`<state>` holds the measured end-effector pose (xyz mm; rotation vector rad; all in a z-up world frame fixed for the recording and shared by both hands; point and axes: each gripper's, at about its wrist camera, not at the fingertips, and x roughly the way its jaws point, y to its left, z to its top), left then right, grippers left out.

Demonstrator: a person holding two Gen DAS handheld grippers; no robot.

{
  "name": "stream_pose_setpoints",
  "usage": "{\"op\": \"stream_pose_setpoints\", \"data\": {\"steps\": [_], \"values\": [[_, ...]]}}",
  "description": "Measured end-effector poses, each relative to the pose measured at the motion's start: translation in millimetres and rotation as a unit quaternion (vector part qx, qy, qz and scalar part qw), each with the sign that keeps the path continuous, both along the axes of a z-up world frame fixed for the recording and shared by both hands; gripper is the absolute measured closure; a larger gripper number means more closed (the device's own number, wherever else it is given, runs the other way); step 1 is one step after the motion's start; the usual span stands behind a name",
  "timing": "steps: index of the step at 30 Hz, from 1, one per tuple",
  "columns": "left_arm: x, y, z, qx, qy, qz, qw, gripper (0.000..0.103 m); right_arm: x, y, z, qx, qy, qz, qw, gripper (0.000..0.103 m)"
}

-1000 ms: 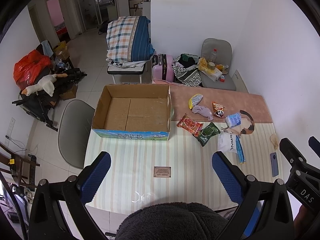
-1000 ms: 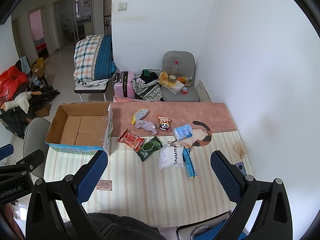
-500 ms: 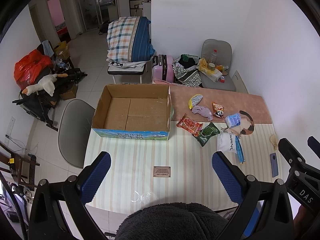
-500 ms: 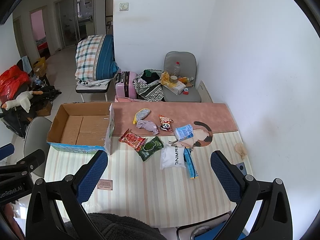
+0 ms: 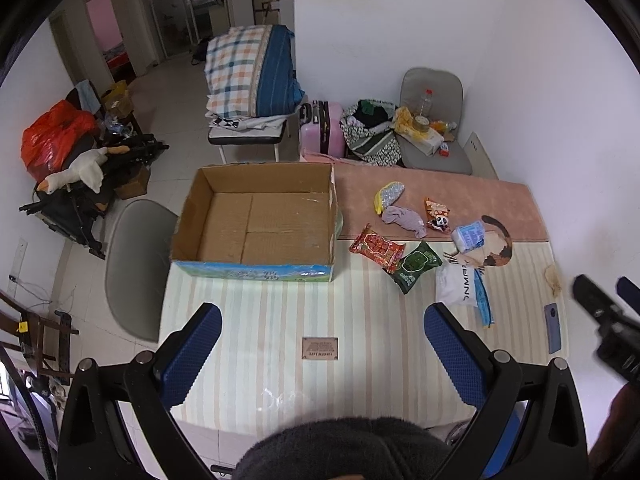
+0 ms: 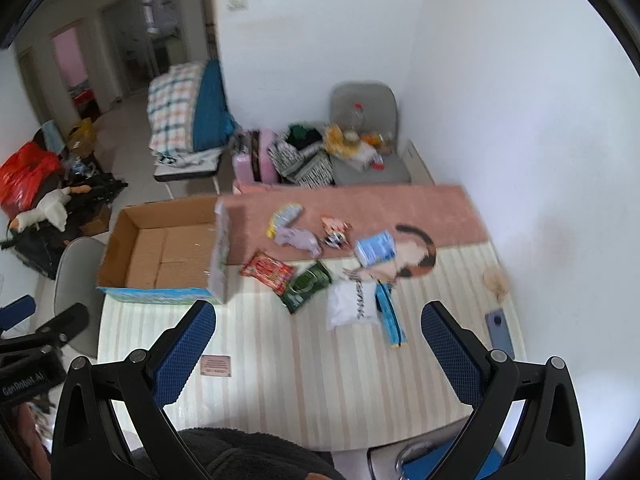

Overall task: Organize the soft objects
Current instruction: 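Grasp the green seaweed bag with the left tool while the right grasps the white NMAX pouch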

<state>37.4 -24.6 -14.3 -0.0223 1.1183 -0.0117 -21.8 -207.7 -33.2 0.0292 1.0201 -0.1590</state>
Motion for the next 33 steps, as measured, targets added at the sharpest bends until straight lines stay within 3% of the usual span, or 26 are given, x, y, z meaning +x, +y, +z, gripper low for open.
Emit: {"op": "stream_pose_setpoints", "data": {"steps": [5, 8, 11, 15, 22, 26, 28, 31, 33], "values": [[60, -38, -67, 0.037, 0.046, -0.045, 0.9972, 0.000, 56, -75, -74, -0.015, 0.083, -0.063, 0.994, 0.000], [89, -63, -109, 0.062, 0.076, -0.078, 0.9922, 0.000, 86, -116, -141, -0.023, 0.145, -0.072, 0.987, 0.000], [114, -91, -156, 0.081, 0.110, -0.112, 0.9843, 0.000, 108, -147, -207, 0.013, 0.198, -0.077, 0.977, 0.000], [137, -116, -212, 0.100, 0.152, -0.140, 0.9732, 0.001, 137, -152, -290, 0.072, 0.252, -0.066, 0.963, 0.000], [170, -146, -280, 0.144, 0.188, -0.176, 0.9554, 0.007, 185, -119, -396, 0.074, 0.314, -0.027, 0.946, 0.000], [186, -164, -300, 0.149, 0.196, -0.210, 0.9462, 0.012, 191, -116, -428, 0.063, 0.341, -0.016, 0.938, 0.000], [193, -175, -308, 0.147, 0.197, -0.229, 0.9419, 0.020, 183, -129, -428, 0.079, 0.342, -0.034, 0.936, 0.002], [201, -194, -320, 0.142, 0.203, -0.266, 0.9318, 0.020, 166, -155, -427, 0.094, 0.343, -0.061, 0.933, 0.005], [205, -213, -334, 0.142, 0.212, -0.296, 0.9205, 0.020, 154, -168, -430, 0.107, 0.349, -0.065, 0.929, 0.005]]}}
